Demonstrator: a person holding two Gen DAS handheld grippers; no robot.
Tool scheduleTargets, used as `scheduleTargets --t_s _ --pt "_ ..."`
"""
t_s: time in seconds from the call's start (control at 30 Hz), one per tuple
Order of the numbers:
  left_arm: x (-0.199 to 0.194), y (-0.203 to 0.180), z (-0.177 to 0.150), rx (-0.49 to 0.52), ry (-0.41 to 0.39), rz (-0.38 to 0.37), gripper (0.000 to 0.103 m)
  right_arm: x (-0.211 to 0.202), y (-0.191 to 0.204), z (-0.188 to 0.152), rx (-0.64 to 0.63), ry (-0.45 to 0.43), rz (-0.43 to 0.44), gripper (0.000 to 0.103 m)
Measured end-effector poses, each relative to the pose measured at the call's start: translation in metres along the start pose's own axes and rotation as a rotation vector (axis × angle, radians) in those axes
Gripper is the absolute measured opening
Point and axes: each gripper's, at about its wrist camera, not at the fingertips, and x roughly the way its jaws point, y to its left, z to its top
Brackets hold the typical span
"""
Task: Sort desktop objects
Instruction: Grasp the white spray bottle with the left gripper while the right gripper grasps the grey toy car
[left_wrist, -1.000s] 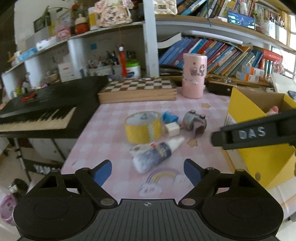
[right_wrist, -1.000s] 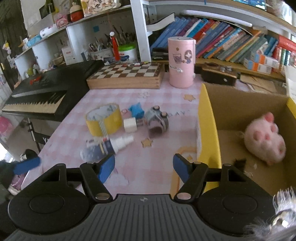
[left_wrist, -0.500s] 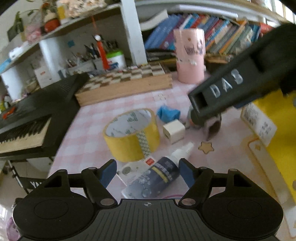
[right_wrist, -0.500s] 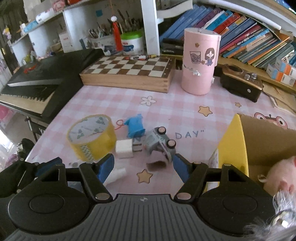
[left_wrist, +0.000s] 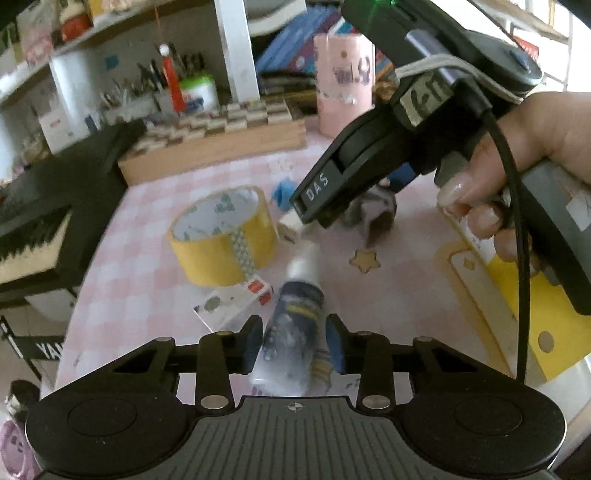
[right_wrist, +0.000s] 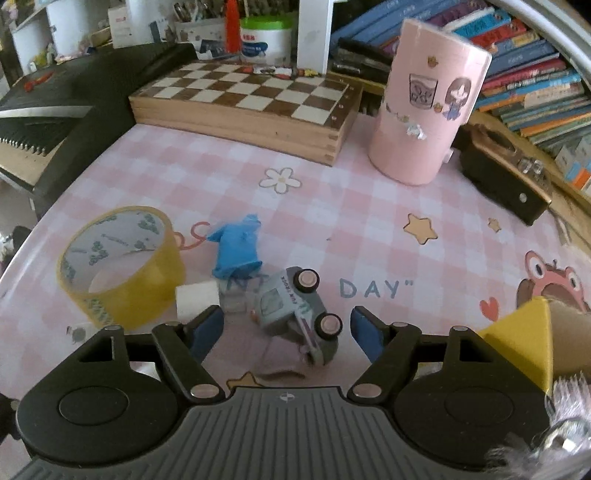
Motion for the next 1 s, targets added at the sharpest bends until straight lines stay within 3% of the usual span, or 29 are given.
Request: scheduleTargets --t_s 0.1,0.33,0.5,0.7,1.0 --pt "0.008 0.003 0.003 -0.034 0.034 -0.047 0.032 0.010 -0.003 0.000 0.020 0.042 0.015 0.063" --pt "0.025 -0.003 0.008 -0.056 0.030 -0.017 0.031 0.018 -0.007 -0.001 0.031 0.039 0.028 0.050" --pt "0.022 0.000 0.008 -0.104 0.035 -0.027 0.031 0.013 -0.013 -0.002 0.061 0.027 0.080 0.048" --pt "-0.013 0.010 0.007 -0.200 -0.034 -0.037 0.031 -0.034 -0.019 -0.003 0.122 -0.102 0.134 0.048" --pt "-0.061 0.031 -0.005 -0.324 -0.123 -0.031 0.031 -0.084 -0.014 -0.018 0.133 -0.185 0.175 0.048"
